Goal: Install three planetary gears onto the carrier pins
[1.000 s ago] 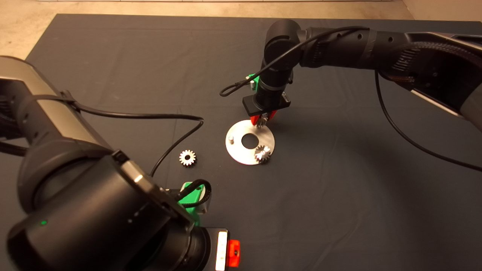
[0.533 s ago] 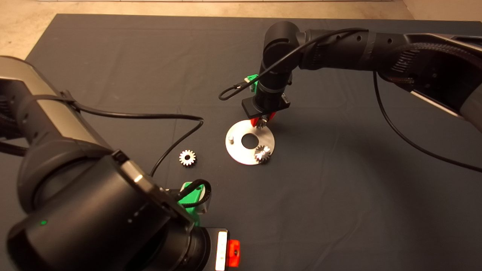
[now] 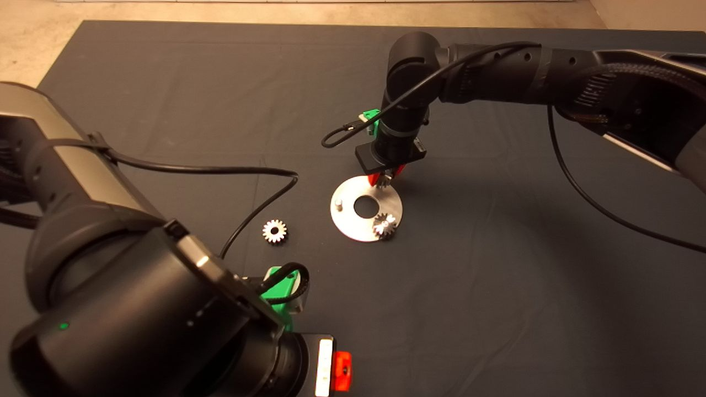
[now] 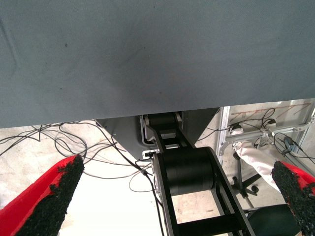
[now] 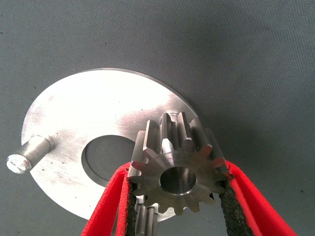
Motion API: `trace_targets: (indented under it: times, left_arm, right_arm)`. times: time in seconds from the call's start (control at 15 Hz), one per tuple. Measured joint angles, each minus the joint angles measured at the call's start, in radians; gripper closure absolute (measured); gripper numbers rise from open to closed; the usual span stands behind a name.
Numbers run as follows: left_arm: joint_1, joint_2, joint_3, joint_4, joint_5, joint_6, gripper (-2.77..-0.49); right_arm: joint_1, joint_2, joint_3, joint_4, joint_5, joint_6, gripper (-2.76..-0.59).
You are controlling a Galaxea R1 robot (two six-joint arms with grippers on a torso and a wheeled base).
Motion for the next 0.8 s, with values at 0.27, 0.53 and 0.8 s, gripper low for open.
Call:
trace_targets:
  times: [0.27, 0.53, 0.8]
  left_arm:
    - [0.000, -0.001, 0.000, 0.000, 0.000, 0.000, -2.77]
    - [0.000, -0.003, 0.000, 0.000, 0.000, 0.000, -2.77]
    - [0.000, -0.006, 0.000, 0.000, 0.000, 0.000, -2.77]
  right_arm:
    - [0.000, 0.000, 0.001, -0.002, -0.001, 0.000, -0.97]
    - [-0.001, 0.000, 0.001, -0.003, -0.002, 0.000, -0.97]
    - [-0.001, -0.009, 0.002, -0.002, 0.001, 0.000, -0.97]
